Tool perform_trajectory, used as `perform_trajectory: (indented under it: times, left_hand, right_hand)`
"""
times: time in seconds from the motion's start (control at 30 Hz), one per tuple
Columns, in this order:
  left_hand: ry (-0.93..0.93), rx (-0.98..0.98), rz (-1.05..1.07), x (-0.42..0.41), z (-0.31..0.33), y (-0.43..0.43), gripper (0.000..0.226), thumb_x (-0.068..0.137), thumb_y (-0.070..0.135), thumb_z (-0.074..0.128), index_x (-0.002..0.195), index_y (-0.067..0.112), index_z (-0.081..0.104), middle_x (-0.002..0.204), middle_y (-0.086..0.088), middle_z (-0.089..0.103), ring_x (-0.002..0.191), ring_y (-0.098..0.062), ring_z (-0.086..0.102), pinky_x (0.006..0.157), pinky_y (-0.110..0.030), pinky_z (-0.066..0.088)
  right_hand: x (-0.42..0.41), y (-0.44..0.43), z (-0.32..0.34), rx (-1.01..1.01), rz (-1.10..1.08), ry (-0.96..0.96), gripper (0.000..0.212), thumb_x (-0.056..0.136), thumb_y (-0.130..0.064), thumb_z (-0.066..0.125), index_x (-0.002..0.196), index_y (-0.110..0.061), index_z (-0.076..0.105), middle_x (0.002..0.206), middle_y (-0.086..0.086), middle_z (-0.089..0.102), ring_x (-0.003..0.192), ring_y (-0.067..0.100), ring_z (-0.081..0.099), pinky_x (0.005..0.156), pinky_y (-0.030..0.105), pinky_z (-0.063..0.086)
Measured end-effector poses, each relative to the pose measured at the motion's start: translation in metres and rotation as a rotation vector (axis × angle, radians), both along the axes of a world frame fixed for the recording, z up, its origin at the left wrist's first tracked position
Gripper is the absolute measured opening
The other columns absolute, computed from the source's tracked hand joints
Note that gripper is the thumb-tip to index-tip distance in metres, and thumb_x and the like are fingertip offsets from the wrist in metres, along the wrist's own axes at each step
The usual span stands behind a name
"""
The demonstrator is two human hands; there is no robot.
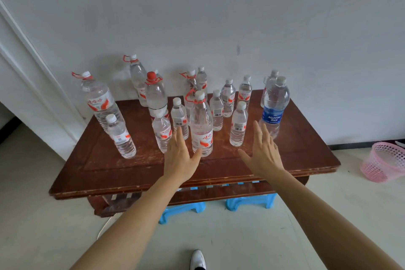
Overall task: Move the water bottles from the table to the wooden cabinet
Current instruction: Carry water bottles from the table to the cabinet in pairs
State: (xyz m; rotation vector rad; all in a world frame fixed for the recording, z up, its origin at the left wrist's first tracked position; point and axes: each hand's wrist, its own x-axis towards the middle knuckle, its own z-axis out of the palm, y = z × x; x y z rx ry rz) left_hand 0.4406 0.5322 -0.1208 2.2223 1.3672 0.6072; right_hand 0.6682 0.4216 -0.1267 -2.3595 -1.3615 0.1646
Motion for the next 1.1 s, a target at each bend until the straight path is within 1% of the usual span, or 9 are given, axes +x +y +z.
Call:
perform_trajectory:
  times: [0.17, 0.33, 0.43, 0.53, 0.6, 0.7, 0.8, 0.93, 1.1]
  left_hand:
    - [-0.078, -0.143, 0.005, 0.036, -0.036, 0.072, 0.108, 0.086, 0.07, 0.057, 0.159, 0.018, -0.001, 0.168, -0.008, 0.009, 0.154, -0.026, 0.013, 0.12, -0.046, 0.026]
    - [-0.308, -0.226, 0.045, 0.071, -0.073, 0.116, 0.124, 0.07, 0.075, 0.073, 0.159, 0.029, -0.001, 0.166, -0.001, 0.019, 0.152, -0.018, 0.022, 0.122, -0.044, 0.027]
    - [-0.463, -0.311, 0.09, 0.089, -0.088, 0.118, 0.136, 0.062, 0.068, 0.085, 0.159, 0.03, -0.002, 0.166, 0.004, 0.019, 0.151, -0.012, 0.023, 0.121, -0.046, 0.029]
    - [-0.55, -0.347, 0.15, 0.105, -0.092, 0.118, 0.134, 0.062, 0.053, 0.092, 0.159, 0.031, 0.003, 0.162, 0.024, 0.013, 0.148, 0.005, 0.016, 0.119, -0.018, 0.019]
    - [-0.562, -0.331, 0.184, 0.113, -0.098, 0.12, 0.126, 0.063, 0.045, 0.094, 0.158, 0.026, 0.013, 0.161, 0.016, 0.025, 0.147, 0.004, 0.023, 0.115, -0.01, 0.02]
    - [-0.544, -0.321, 0.244, 0.116, -0.105, 0.118, 0.109, 0.062, 0.039, 0.095, 0.15, 0.021, 0.033, 0.144, 0.006, 0.052, 0.134, -0.004, 0.047, 0.113, -0.021, 0.036]
    - [-0.524, -0.334, 0.271, 0.115, -0.109, 0.12, 0.103, 0.06, 0.039, 0.096, 0.145, 0.022, 0.04, 0.132, 0.007, 0.061, 0.124, -0.008, 0.057, 0.108, -0.03, 0.045]
    - [-0.553, -0.339, 0.342, 0.123, -0.113, 0.117, 0.102, 0.061, 0.045, 0.094, 0.143, 0.018, 0.042, 0.131, 0.001, 0.063, 0.124, -0.02, 0.06, 0.107, -0.047, 0.047]
    - [-0.623, -0.3, 0.422, 0.143, -0.111, 0.105, 0.098, 0.064, 0.035, 0.095, 0.144, 0.015, 0.041, 0.132, -0.001, 0.063, 0.124, -0.021, 0.06, 0.108, -0.046, 0.046]
  right_hand:
    - [0.026, 0.065, -0.032, -0.057, -0.098, 0.17, 0.107, 0.091, -0.058, 0.062, 0.16, -0.024, -0.012, 0.17, 0.011, -0.002, 0.155, 0.035, 0.011, 0.121, 0.055, 0.025]
    - [0.044, 0.121, -0.067, 0.004, -0.242, 0.367, 0.11, 0.09, -0.057, 0.067, 0.159, -0.029, -0.015, 0.17, 0.002, -0.007, 0.157, 0.03, 0.005, 0.122, 0.054, 0.019]
    - [0.048, 0.133, -0.078, 0.06, -0.313, 0.46, 0.114, 0.087, -0.052, 0.073, 0.159, -0.03, -0.012, 0.171, -0.001, -0.007, 0.157, 0.027, 0.005, 0.122, 0.053, 0.019]
    - [0.057, 0.144, -0.089, 0.146, -0.363, 0.532, 0.121, 0.082, -0.055, 0.078, 0.159, -0.033, -0.012, 0.171, -0.004, -0.004, 0.157, 0.024, 0.006, 0.122, 0.051, 0.018]
    - [0.067, 0.151, -0.098, 0.186, -0.363, 0.572, 0.121, 0.08, -0.056, 0.079, 0.159, -0.033, -0.01, 0.171, -0.003, 0.001, 0.157, 0.021, 0.009, 0.122, 0.048, 0.017]
    - [0.079, 0.159, -0.107, 0.173, -0.315, 0.639, 0.112, 0.083, -0.052, 0.079, 0.16, -0.032, 0.001, 0.168, -0.001, 0.022, 0.152, 0.022, 0.027, 0.12, 0.046, 0.027]
    - [0.082, 0.161, -0.112, 0.145, -0.274, 0.652, 0.101, 0.082, -0.059, 0.076, 0.157, -0.036, 0.012, 0.157, -0.004, 0.043, 0.139, 0.022, 0.048, 0.112, 0.047, 0.044]
    - [0.095, 0.159, -0.114, 0.102, -0.17, 0.669, 0.096, 0.082, -0.057, 0.076, 0.154, -0.038, 0.015, 0.155, -0.006, 0.044, 0.136, 0.02, 0.051, 0.106, 0.042, 0.047]
    - [0.114, 0.154, -0.117, 0.082, -0.061, 0.676, 0.092, 0.081, -0.056, 0.077, 0.151, -0.037, 0.02, 0.152, -0.004, 0.047, 0.135, 0.02, 0.051, 0.106, 0.039, 0.047]
